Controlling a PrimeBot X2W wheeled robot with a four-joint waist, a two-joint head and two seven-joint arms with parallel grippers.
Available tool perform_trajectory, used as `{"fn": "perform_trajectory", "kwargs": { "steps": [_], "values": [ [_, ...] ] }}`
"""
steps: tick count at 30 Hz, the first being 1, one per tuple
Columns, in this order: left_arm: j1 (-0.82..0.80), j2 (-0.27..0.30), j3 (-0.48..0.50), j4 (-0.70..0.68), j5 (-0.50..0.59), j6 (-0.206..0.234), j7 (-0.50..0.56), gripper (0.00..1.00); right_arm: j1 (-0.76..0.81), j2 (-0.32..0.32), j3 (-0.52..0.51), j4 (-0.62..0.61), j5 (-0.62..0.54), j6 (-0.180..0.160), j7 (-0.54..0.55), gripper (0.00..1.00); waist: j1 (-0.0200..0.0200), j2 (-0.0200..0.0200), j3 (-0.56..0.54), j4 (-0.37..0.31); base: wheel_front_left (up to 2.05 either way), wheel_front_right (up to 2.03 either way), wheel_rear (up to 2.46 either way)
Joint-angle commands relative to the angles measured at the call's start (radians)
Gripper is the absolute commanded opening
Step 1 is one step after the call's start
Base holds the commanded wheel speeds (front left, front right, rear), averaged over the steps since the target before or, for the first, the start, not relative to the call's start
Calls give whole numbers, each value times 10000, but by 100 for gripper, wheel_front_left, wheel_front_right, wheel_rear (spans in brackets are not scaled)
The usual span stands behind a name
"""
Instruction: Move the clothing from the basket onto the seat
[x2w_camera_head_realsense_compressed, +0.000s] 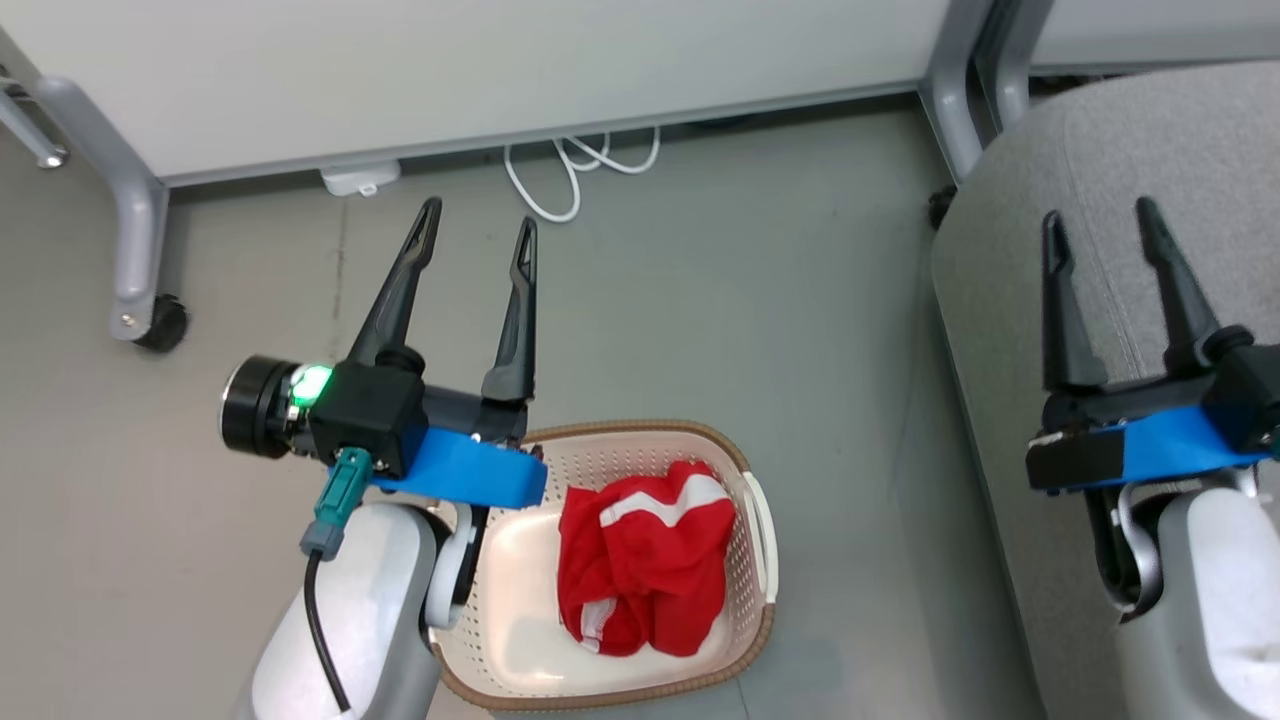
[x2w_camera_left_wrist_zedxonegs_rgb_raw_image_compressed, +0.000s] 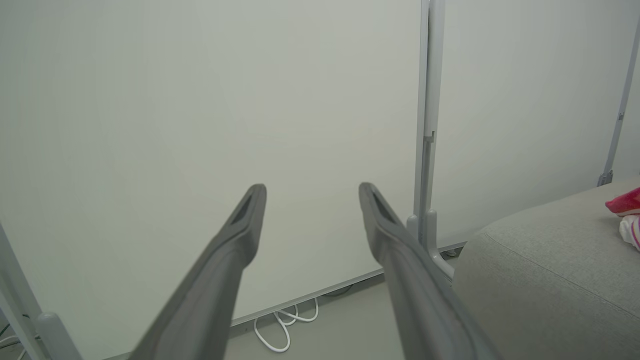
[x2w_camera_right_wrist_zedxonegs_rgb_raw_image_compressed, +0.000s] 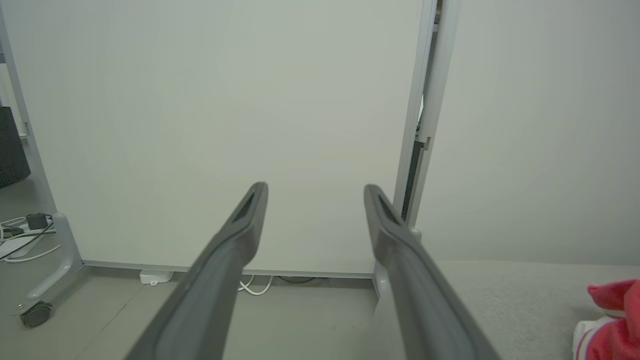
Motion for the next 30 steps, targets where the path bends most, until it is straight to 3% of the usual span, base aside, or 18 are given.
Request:
{"fn": "perform_trajectory", "kwargs": {
  "steps": [1, 18, 30],
  "values": [
    [236, -58, 145, -6, 103, -79, -27, 100, 295, 85, 52, 40, 69, 1, -5, 100, 1, -1, -367, 310, 0, 0, 0],
    [2337, -522, 2230, -161, 654, -773, -28, 100, 1985, 519, 137, 340, 331, 1, -5, 100, 1, -1, -1336, 534, 0, 0, 0],
    [2989, -655, 2822, 36, 933, -1131, -28, 100, 2659, 636, 6, 512, 421, 1, -5, 100, 1, -1, -1489, 644, 0, 0, 0]
  ]
}}
